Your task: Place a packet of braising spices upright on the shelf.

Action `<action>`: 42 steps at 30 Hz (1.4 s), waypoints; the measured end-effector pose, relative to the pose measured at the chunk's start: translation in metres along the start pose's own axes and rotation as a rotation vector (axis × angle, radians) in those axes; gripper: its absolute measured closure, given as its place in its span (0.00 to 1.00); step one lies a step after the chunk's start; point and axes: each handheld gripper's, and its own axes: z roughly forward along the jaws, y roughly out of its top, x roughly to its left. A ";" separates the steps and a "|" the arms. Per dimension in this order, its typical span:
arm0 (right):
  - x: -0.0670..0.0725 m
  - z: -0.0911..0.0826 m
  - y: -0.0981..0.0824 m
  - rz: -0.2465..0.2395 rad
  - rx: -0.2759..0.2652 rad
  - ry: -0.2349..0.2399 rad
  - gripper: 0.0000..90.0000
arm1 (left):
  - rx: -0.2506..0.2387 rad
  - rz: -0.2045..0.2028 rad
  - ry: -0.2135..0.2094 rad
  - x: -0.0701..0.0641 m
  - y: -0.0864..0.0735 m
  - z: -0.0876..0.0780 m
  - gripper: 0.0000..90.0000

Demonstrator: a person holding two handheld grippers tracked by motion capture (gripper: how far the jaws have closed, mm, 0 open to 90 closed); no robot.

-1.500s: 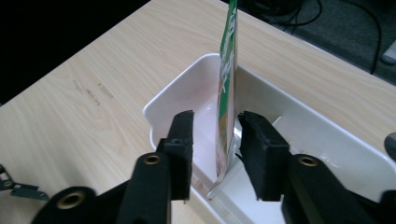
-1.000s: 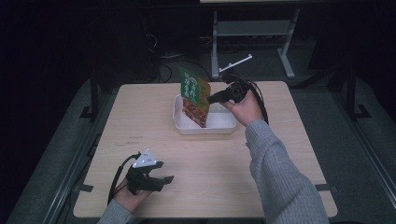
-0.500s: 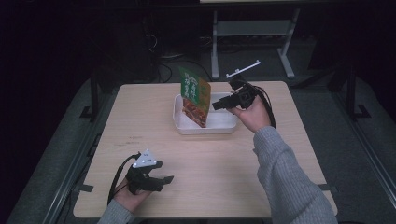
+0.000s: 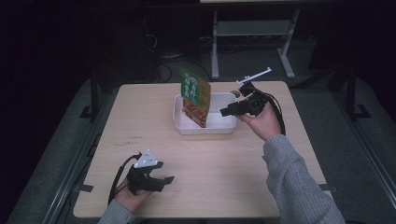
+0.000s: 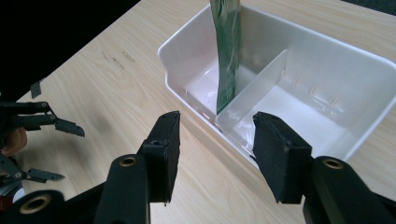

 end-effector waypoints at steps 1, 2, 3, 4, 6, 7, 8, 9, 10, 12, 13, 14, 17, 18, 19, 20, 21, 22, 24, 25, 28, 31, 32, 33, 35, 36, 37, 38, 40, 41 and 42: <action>-0.001 -0.001 -0.002 0.007 -0.003 0.008 0.56 | 0.002 0.002 0.000 0.000 0.000 0.000 0.32; -0.001 -0.002 -0.004 0.009 -0.003 0.009 0.56 | 0.002 0.003 -0.001 0.000 0.000 0.000 0.32; -0.002 -0.002 -0.007 0.008 -0.004 0.010 0.56 | 0.002 0.003 -0.002 0.000 0.000 0.000 0.32; -0.002 -0.002 -0.009 0.011 -0.004 0.013 0.56 | 0.000 0.002 -0.001 0.000 0.000 0.001 0.31; -0.002 -0.002 -0.013 0.009 0.002 0.014 0.56 | 0.001 0.003 -0.002 0.000 0.000 0.001 0.31; -0.003 -0.002 -0.016 0.013 0.003 0.016 0.56 | 0.002 0.002 -0.001 0.000 0.000 0.001 0.31; -0.003 -0.002 -0.018 0.013 0.005 0.017 0.55 | 0.002 0.001 -0.001 0.000 0.000 0.001 0.31; -0.003 -0.002 -0.020 0.015 0.007 0.017 0.55 | 0.003 0.001 -0.002 0.000 0.000 0.001 0.31; -0.004 -0.003 -0.024 0.020 0.008 0.021 0.55 | 0.003 0.001 -0.002 0.000 0.000 0.001 0.31; -0.005 -0.003 -0.026 0.019 0.007 0.021 0.55 | 0.003 0.000 -0.001 0.000 0.000 0.001 0.31; -0.006 -0.004 -0.029 0.023 0.008 0.023 0.55 | 0.003 0.000 -0.001 0.000 0.000 0.001 0.31; -0.006 -0.004 -0.030 0.025 0.008 0.024 0.55 | 0.003 0.000 -0.001 0.000 0.000 0.001 0.31; -0.008 -0.006 -0.036 0.032 0.007 0.028 0.55 | 0.002 -0.002 -0.001 0.000 0.000 0.001 0.31; -0.008 -0.007 -0.038 0.035 0.014 0.029 0.55 | 0.003 -0.002 -0.001 0.000 0.000 0.001 0.31; -0.008 -0.007 -0.039 0.032 0.014 0.027 0.55 | 0.003 -0.003 -0.002 0.000 0.000 0.002 0.31; -0.008 -0.008 -0.041 0.033 0.004 0.032 0.55 | 0.003 -0.002 -0.003 0.000 0.000 0.002 0.31; -0.008 -0.009 -0.043 0.040 0.004 0.040 0.55 | 0.003 -0.002 -0.004 0.000 0.000 0.002 0.31; -0.008 -0.009 -0.045 0.037 0.006 0.038 0.55 | 0.003 0.000 -0.004 -0.001 0.000 0.003 0.31; -0.008 -0.010 -0.050 0.039 0.008 0.041 0.55 | 0.003 0.000 -0.004 -0.001 0.000 0.003 0.31; -0.008 -0.010 -0.052 0.040 0.014 0.042 0.55 | 0.003 0.000 -0.004 -0.001 0.000 0.003 0.31; -0.009 -0.010 -0.061 0.048 0.010 0.054 0.55 | 0.004 0.000 -0.004 0.000 0.000 0.003 0.31; -0.010 -0.010 -0.068 0.055 0.013 0.058 0.55 | 0.005 -0.001 -0.003 0.000 0.000 0.003 0.31; -0.011 -0.010 -0.071 0.058 0.013 0.061 0.55 | 0.006 -0.001 -0.003 0.000 0.000 0.003 0.31; -0.011 -0.010 -0.073 0.063 0.012 0.062 0.55 | 0.006 -0.001 -0.003 0.000 0.000 0.003 0.31; -0.013 -0.011 -0.078 0.070 0.012 0.065 0.55 | 0.007 -0.001 -0.003 0.000 0.000 0.003 0.31; -0.013 -0.011 -0.080 0.074 0.012 0.066 0.55 | 0.008 -0.001 -0.003 0.000 0.000 0.003 0.31; -0.014 -0.012 -0.082 0.075 0.011 0.068 0.55 | 0.008 -0.001 -0.003 0.000 0.000 0.003 0.31; -0.014 -0.012 -0.084 0.080 0.011 0.067 0.55 | 0.008 -0.002 -0.003 0.000 0.000 0.003 0.31; -0.014 -0.013 -0.089 0.080 0.011 0.069 0.55 | 0.004 -0.001 0.000 0.000 0.000 0.003 0.31; -0.014 -0.013 -0.090 0.081 0.015 0.069 0.54 | 0.001 -0.003 0.001 0.000 0.000 0.002 0.31; -0.013 -0.013 -0.092 0.076 0.016 0.062 0.54 | -0.002 -0.005 0.002 0.000 0.000 0.002 0.31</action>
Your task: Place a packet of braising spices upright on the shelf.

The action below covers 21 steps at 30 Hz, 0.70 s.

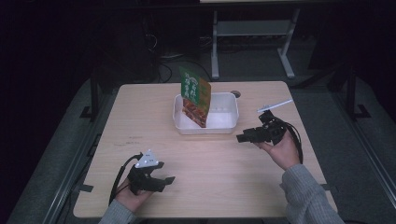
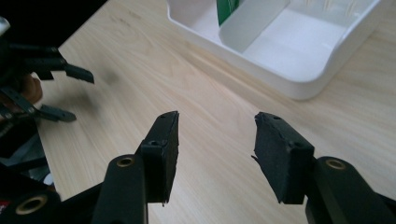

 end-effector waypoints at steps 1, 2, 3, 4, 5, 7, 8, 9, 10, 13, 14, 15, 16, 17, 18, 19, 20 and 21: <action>0.000 0.000 -0.002 0.003 -0.002 0.003 0.54 | -0.001 0.000 0.001 0.000 0.000 0.000 0.31; 0.000 0.000 -0.004 0.003 -0.001 0.006 0.54 | -0.001 -0.001 0.001 0.000 0.000 0.000 0.31; 0.000 0.000 -0.006 0.000 0.000 0.004 0.54 | -0.001 -0.002 0.001 0.000 0.000 -0.001 0.31; 0.000 0.000 -0.008 0.000 0.003 0.004 0.54 | -0.001 -0.002 0.001 0.000 0.000 0.000 0.31; 0.001 0.000 -0.010 0.001 0.003 0.005 0.54 | 0.001 -0.001 0.000 0.000 0.000 0.000 0.31; 0.001 0.000 -0.014 0.004 0.006 0.004 0.54 | 0.001 0.001 -0.001 0.000 0.000 0.000 0.31; 0.000 0.000 -0.016 0.005 0.005 0.010 0.54 | 0.002 0.002 -0.001 0.000 0.000 0.000 0.31; 0.000 0.000 -0.019 0.007 0.003 0.010 0.54 | 0.001 0.001 -0.001 -0.001 0.000 0.000 0.31; 0.000 0.000 -0.021 0.008 0.005 0.011 0.54 | 0.002 0.001 -0.002 -0.001 0.000 0.001 0.31; 0.001 0.000 -0.027 0.007 0.006 0.012 0.54 | 0.003 0.001 -0.001 -0.001 0.000 0.001 0.31; 0.001 0.000 -0.029 0.008 0.003 0.018 0.54 | 0.003 0.001 -0.001 0.000 -0.001 0.001 0.31; 0.001 0.000 -0.031 0.012 0.003 0.020 0.54 | 0.004 0.000 -0.001 0.000 -0.001 0.001 0.31; 0.001 0.000 -0.033 0.011 0.003 0.018 0.54 | 0.005 0.001 -0.001 0.000 -0.001 0.001 0.31; 0.001 -0.001 -0.035 0.011 0.001 0.021 0.54 | 0.004 0.001 -0.001 0.000 -0.001 0.001 0.31; 0.001 -0.001 -0.037 0.016 0.001 0.023 0.54 | 0.005 0.001 -0.001 0.000 -0.001 0.001 0.31; 0.001 -0.001 -0.039 0.011 0.002 0.020 0.54 | 0.006 0.002 -0.001 0.000 -0.001 0.001 0.31; 0.002 -0.001 -0.041 0.015 0.001 0.023 0.54 | 0.008 0.003 -0.001 -0.001 -0.001 0.001 0.31; 0.002 -0.001 -0.043 0.016 -0.001 0.026 0.54 | 0.007 0.003 0.000 -0.001 -0.001 0.001 0.31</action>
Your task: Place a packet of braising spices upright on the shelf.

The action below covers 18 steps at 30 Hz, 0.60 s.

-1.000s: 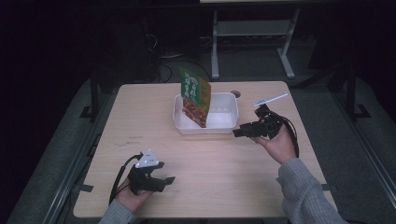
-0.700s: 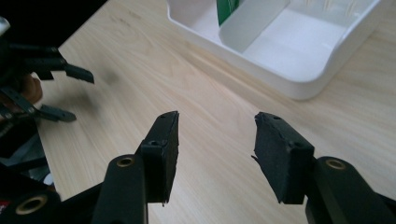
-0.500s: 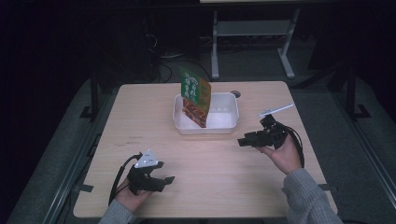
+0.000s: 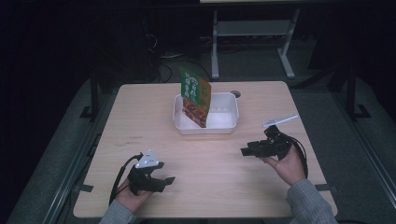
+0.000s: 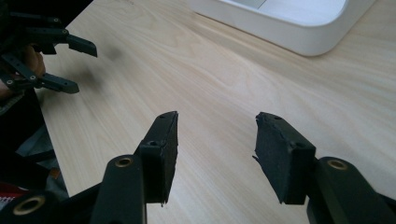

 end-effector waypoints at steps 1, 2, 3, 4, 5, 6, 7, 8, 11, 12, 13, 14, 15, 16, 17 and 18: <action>0.000 0.000 -0.002 0.002 0.001 0.001 0.54 | 0.002 0.001 -0.001 0.000 0.000 0.000 0.31; 0.000 0.001 -0.004 -0.001 0.004 0.001 0.54 | 0.000 0.000 -0.001 0.000 0.000 0.000 0.31; 0.000 0.001 -0.006 0.000 0.005 0.000 0.53 | -0.001 0.000 -0.001 0.000 0.000 0.000 0.31; 0.000 0.001 -0.008 0.003 0.007 0.002 0.53 | -0.001 0.000 -0.001 0.000 0.000 0.000 0.31; 0.000 0.002 -0.010 0.002 0.006 0.001 0.53 | -0.002 -0.001 -0.001 -0.001 0.000 0.000 0.31; -0.001 0.002 -0.012 0.007 0.007 0.004 0.53 | -0.002 -0.001 -0.001 -0.001 0.000 0.000 0.31; -0.001 0.002 -0.014 0.010 0.007 0.004 0.53 | -0.003 -0.001 -0.001 -0.001 0.000 0.000 0.31; -0.001 0.002 -0.016 0.010 0.007 0.004 0.53 | -0.002 -0.002 -0.001 -0.001 0.000 0.000 0.31; -0.003 0.003 -0.022 0.017 0.009 0.005 0.53 | -0.001 -0.001 -0.002 -0.001 0.000 0.001 0.31; -0.003 0.003 -0.024 0.022 0.008 0.007 0.53 | -0.001 0.000 -0.002 -0.001 0.000 0.001 0.31; -0.003 0.003 -0.026 0.025 0.006 0.009 0.53 | -0.001 0.000 -0.002 -0.001 0.000 0.001 0.31; -0.004 0.004 -0.028 0.023 0.005 0.009 0.53 | 0.000 0.000 -0.002 -0.001 0.000 0.001 0.31; -0.004 0.004 -0.029 0.028 0.006 0.010 0.53 | 0.000 0.000 -0.002 -0.001 0.000 0.001 0.31; -0.004 0.004 -0.031 0.027 0.005 0.010 0.53 | 0.000 0.001 -0.003 -0.001 0.000 0.001 0.31; -0.004 0.004 -0.033 0.027 0.007 0.008 0.53 | 0.000 0.001 -0.004 -0.001 0.000 0.001 0.31; -0.004 0.004 -0.035 0.026 0.007 0.006 0.53 | 0.001 0.001 -0.004 -0.001 0.000 0.001 0.31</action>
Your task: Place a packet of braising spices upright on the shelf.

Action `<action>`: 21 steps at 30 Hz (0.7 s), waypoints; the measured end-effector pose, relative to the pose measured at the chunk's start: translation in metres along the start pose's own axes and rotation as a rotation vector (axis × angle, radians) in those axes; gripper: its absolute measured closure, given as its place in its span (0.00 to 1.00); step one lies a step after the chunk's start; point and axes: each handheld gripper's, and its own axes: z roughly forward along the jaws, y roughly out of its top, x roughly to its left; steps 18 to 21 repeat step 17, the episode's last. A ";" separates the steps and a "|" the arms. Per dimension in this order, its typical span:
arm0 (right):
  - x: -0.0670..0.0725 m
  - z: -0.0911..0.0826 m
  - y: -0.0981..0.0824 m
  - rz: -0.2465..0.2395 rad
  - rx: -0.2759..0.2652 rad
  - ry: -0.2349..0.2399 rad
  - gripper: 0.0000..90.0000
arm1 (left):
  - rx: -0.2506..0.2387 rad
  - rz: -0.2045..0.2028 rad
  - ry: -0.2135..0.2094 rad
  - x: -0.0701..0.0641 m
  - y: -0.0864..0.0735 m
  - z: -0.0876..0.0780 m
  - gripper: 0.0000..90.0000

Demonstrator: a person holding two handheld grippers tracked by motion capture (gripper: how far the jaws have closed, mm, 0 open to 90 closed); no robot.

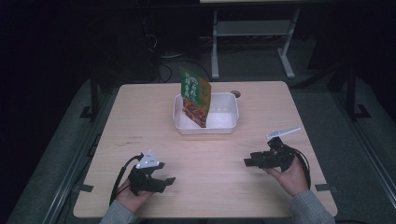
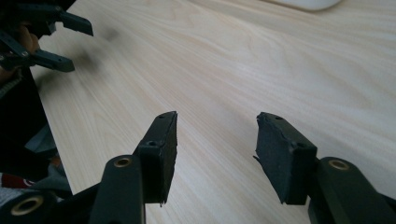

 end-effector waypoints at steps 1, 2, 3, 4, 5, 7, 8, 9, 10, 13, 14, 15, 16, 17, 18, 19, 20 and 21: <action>0.000 0.000 -0.002 0.005 0.001 0.003 0.53 | 0.000 0.000 -0.001 0.000 0.000 0.000 0.31; 0.000 0.001 -0.004 0.004 0.001 0.004 0.52 | 0.000 0.000 -0.001 0.000 0.000 0.000 0.31; 0.000 0.001 -0.006 0.005 0.004 0.005 0.52 | 0.001 0.000 -0.002 0.000 0.000 0.000 0.31; 0.001 0.002 -0.009 0.008 0.002 0.006 0.52 | 0.001 0.000 -0.002 0.000 0.000 0.001 0.31; 0.001 0.002 -0.010 0.005 0.003 0.004 0.52 | 0.002 0.001 -0.002 -0.001 0.000 0.001 0.31; 0.002 0.003 -0.014 0.006 0.003 0.005 0.52 | 0.005 0.004 -0.003 0.000 0.000 0.001 0.31; 0.003 0.003 -0.017 0.007 0.001 0.008 0.52 | 0.005 0.003 -0.003 -0.001 0.000 0.001 0.31; 0.003 0.004 -0.019 0.007 0.001 0.008 0.52 | 0.005 0.001 -0.004 -0.001 0.000 0.001 0.31; 0.004 0.005 -0.023 0.007 0.001 0.006 0.51 | 0.004 -0.001 -0.004 -0.001 0.000 0.001 0.31; 0.005 0.006 -0.029 0.005 0.006 0.001 0.50 | 0.005 0.001 -0.003 -0.001 0.000 0.001 0.31; 0.006 0.007 -0.031 0.002 0.008 -0.002 0.50 | 0.005 0.001 -0.003 -0.001 0.000 0.001 0.31; 0.006 0.007 -0.033 -0.002 0.006 -0.005 0.50 | 0.005 0.001 -0.004 -0.001 0.000 0.001 0.31; 0.008 0.007 -0.035 0.000 0.004 -0.006 0.50 | 0.004 0.000 -0.005 -0.001 0.000 0.001 0.31; 0.008 0.007 -0.036 -0.003 0.001 -0.006 0.50 | 0.004 0.000 -0.005 -0.001 0.000 0.001 0.31; 0.008 0.007 -0.036 -0.003 0.001 -0.006 0.50 | 0.004 0.000 -0.005 -0.001 0.000 0.001 0.31; 0.008 0.007 -0.036 -0.003 0.001 -0.006 0.50 | 0.004 0.000 -0.005 -0.001 0.000 0.001 0.31; 0.008 0.007 -0.036 -0.003 0.001 -0.006 0.50 | 0.004 0.000 -0.005 -0.001 0.000 0.001 0.31; 0.008 0.007 -0.036 -0.003 0.001 -0.006 0.50 | 0.004 0.000 -0.005 -0.001 0.000 0.001 0.31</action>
